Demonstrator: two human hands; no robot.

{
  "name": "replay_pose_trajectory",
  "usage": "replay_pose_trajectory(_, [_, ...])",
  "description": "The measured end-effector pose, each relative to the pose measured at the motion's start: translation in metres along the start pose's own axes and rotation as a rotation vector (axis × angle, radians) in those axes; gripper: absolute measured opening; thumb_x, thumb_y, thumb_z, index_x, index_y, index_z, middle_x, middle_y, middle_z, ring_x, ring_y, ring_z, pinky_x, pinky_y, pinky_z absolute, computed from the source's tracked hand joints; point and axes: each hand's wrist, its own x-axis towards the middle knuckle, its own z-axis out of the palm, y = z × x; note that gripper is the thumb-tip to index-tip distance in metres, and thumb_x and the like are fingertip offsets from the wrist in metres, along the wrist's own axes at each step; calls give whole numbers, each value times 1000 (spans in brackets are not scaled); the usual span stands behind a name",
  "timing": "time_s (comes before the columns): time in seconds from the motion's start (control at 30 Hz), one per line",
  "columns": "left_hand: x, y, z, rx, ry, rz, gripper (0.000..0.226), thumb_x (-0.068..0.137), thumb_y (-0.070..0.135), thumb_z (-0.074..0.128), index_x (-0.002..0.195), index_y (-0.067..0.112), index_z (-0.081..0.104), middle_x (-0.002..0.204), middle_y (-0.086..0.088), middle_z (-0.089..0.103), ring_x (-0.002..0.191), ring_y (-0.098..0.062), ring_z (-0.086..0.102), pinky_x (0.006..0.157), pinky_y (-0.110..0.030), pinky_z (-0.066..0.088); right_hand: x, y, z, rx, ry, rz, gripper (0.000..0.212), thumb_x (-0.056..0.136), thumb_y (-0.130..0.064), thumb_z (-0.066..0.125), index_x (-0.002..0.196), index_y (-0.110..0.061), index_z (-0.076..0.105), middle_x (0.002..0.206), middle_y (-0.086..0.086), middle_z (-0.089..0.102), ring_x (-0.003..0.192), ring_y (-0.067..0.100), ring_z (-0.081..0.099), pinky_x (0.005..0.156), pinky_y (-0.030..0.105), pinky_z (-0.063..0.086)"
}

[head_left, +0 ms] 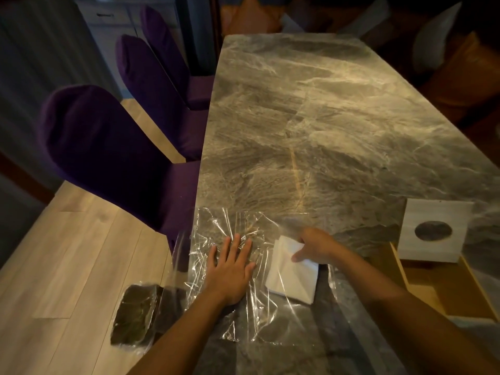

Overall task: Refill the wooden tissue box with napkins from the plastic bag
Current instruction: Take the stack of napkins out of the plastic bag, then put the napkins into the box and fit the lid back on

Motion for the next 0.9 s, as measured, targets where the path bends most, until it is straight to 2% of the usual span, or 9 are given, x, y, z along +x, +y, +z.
replay_pose_trajectory(0.1, [0,1,1,-33,14,-8,63,81,57,-12,138,34,-20,157,1,-18,139,-14,-25,117,-47,-11,-12,12,-10,76,122,45,37,77,-20,70,110,-8,58,105,2,60,88,20,56,67,26,40])
replay_pose_trajectory(0.2, [0,4,-5,-94,12,-19,57,97,47,17,147,32,-4,159,1,-13,145,-19,-16,118,-48,-8,-31,24,-28,206,252,66,18,78,-20,69,86,-17,53,87,2,56,74,15,52,54,24,35])
replay_pose_trajectory(0.23, [1,5,-7,-106,19,-23,57,97,45,22,148,31,0,159,1,-12,145,-19,-14,118,-48,-7,-39,26,-36,235,290,62,20,79,-22,69,78,-21,49,81,0,53,69,13,50,52,24,33])
replay_pose_trajectory(0.4, [3,20,-12,-103,62,-92,58,96,45,30,147,27,11,160,-4,-2,146,-24,-5,116,-53,0,-80,30,-75,211,496,-38,20,76,-26,70,76,-21,50,79,1,52,77,23,53,59,32,38])
replay_pose_trajectory(0.53, [11,39,-34,-101,127,-137,51,90,42,43,136,24,35,151,-7,30,141,-26,18,116,-52,7,-111,21,-101,123,491,-144,23,73,-25,74,77,-20,52,78,0,55,78,23,54,61,34,39])
replay_pose_trajectory(0.6, [9,57,-60,-300,240,-27,49,87,42,49,132,22,42,143,-4,41,134,-22,30,114,-46,14,-124,17,-105,40,434,-200,24,72,-24,75,75,-24,51,77,-5,53,76,18,52,59,31,37])
replay_pose_trajectory(0.7, [-10,94,-117,-601,291,323,67,74,51,54,135,27,40,136,9,43,127,-6,29,113,-37,17,-134,14,-99,-89,339,-228,22,75,-26,72,86,-20,55,84,-5,53,81,17,52,64,31,39])
replay_pose_trajectory(0.8, [-25,124,-154,-365,198,573,77,66,66,54,134,33,40,139,12,44,131,-6,29,110,-31,5,-138,9,-92,-170,293,-254,26,76,-29,71,84,-26,47,79,-9,50,76,14,50,59,25,36])
replay_pose_trajectory(0.9, [-26,139,-158,-147,81,622,58,72,57,65,122,30,51,123,8,59,125,-9,42,115,-42,0,-141,5,-87,-162,281,-270,29,76,-31,70,98,-21,54,83,-14,52,77,12,52,64,23,41])
